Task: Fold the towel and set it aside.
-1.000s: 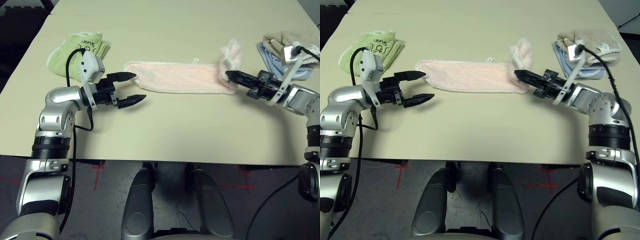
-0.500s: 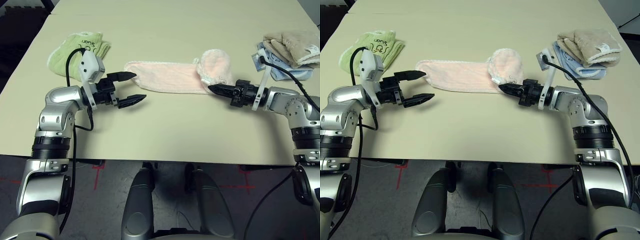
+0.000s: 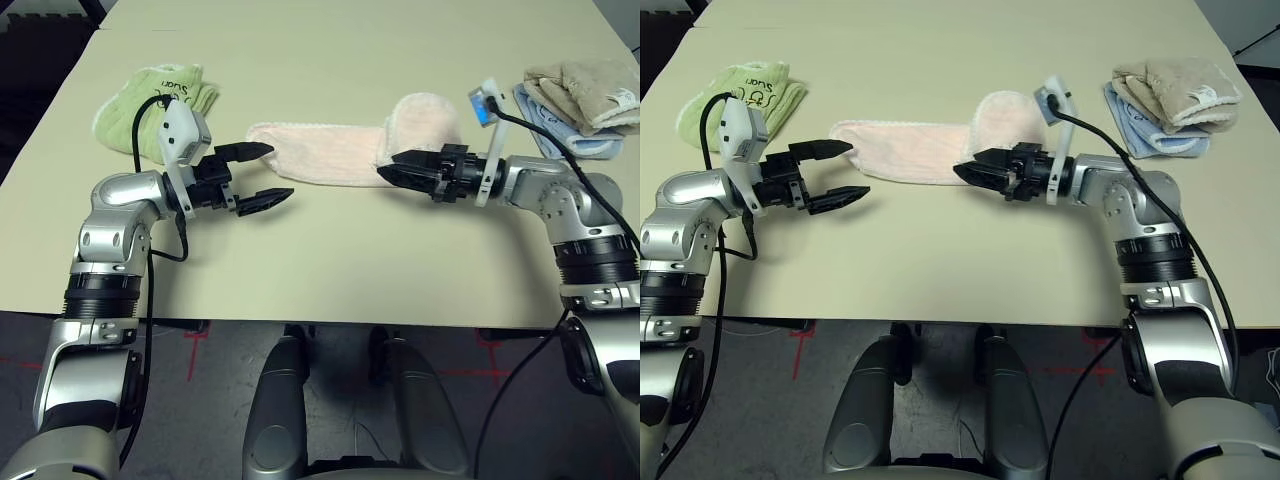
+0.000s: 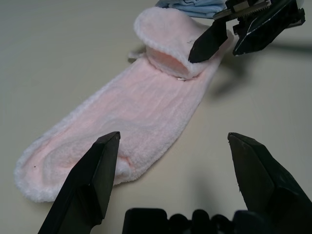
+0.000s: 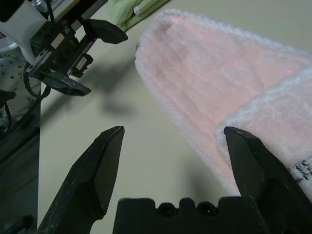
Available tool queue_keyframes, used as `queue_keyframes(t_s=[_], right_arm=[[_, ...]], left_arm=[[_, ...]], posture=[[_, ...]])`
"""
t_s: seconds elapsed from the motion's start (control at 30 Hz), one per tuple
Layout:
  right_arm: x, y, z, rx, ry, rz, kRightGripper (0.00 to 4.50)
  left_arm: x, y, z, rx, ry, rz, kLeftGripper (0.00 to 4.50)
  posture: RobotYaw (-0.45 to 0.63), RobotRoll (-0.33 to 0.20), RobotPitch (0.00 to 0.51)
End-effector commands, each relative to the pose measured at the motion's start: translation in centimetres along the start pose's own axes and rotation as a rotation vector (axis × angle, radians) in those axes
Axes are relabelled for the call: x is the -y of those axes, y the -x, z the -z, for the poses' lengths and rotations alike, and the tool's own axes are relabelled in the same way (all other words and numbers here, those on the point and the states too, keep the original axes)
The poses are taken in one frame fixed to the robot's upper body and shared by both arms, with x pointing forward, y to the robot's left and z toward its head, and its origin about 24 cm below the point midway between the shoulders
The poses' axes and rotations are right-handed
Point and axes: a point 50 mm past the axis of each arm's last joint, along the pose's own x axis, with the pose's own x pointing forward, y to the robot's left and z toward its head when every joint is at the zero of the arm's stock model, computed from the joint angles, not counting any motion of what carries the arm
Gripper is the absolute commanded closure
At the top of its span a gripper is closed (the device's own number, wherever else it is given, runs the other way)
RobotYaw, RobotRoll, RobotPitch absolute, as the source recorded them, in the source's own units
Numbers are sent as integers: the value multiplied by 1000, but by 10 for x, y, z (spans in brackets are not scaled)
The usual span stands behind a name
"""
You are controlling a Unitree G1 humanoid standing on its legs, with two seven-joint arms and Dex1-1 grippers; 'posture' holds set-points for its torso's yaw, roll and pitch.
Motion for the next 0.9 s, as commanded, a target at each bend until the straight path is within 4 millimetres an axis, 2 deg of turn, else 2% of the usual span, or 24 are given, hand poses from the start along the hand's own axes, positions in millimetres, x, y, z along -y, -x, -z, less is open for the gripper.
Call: queue_keyframes(t_s=[0.03,0.27,0.4,0.53,0.63,0.73,0.9], right_arm=[[2,2,6,-63,18,-14,53],[3,13,2,-72,39,-47,53],[2,28,-16,95,67,-121,53],[26,52,-13,207,57,-11,53],[38,68,-11,312,216,29,53],[48,75,1,258,398,90,53],[51,82,16,173,511,45,53]], left_arm=[[4,1,4,-20,5,7,0],[3,3,5,-28,4,2,0],[3,0,5,-25,2,3,0],[2,1,6,-23,15,-1,0],[1,2,8,-12,45,-16,0],[2,1,10,-11,67,-20,0],[2,4,13,-4,110,-74,0]], posture=[[38,0,246],[32,0,242],[25,0,235],[17,0,233],[15,0,235],[17,0,236],[42,0,237]])
